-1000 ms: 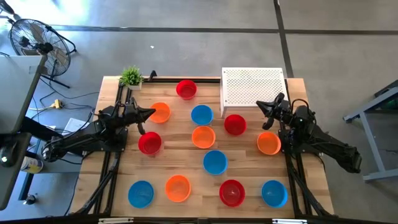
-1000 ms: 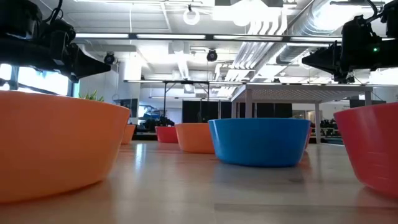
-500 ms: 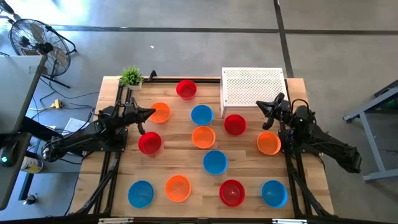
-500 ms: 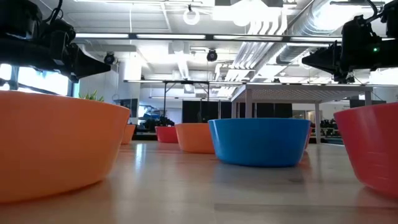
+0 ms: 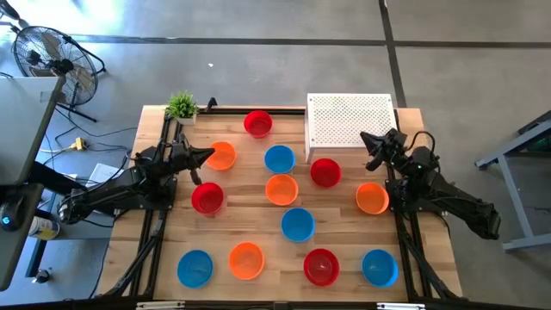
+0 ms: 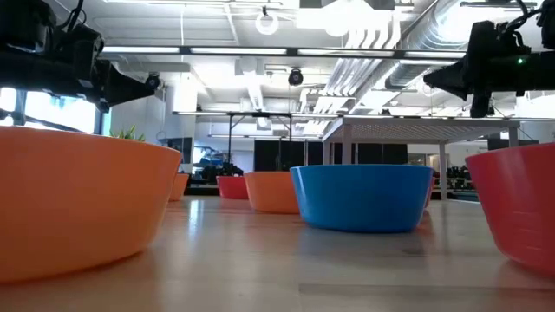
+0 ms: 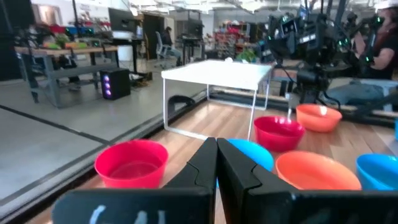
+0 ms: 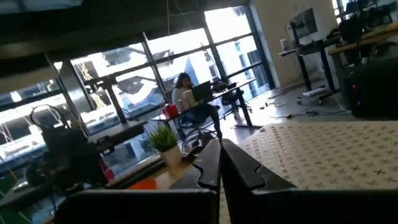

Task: Pick & Place Mini bowls
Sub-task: Put the blue bowl on the shelf

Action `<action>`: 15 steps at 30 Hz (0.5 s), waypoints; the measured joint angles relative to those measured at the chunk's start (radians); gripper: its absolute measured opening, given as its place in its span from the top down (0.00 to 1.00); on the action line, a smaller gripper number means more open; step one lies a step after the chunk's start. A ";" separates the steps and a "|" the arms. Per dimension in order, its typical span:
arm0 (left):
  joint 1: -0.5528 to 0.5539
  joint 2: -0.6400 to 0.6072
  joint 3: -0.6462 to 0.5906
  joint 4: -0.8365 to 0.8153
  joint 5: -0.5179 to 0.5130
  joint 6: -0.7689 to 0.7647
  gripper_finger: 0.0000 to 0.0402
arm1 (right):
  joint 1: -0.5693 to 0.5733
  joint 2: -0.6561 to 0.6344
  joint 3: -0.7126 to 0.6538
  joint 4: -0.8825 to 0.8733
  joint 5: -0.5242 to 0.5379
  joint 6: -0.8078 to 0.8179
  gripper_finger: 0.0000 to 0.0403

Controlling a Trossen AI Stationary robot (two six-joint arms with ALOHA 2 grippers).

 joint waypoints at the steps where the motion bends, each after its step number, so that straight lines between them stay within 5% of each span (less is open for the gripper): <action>1: 0.000 0.000 0.000 -0.003 0.003 0.000 1.00 | 0.000 0.000 0.000 0.020 0.002 0.000 1.00; 5: 0.000 0.000 0.000 -0.008 0.039 -0.001 1.00 | 0.000 0.004 0.000 0.136 -0.024 -0.012 1.00; 9: 0.000 0.001 0.000 -0.033 0.090 -0.088 1.00 | 0.019 0.035 0.051 0.132 -0.209 -0.094 1.00; 15: 0.000 0.035 0.000 -0.033 0.085 -0.049 1.00 | 0.125 0.206 0.229 -0.126 -0.061 -0.254 1.00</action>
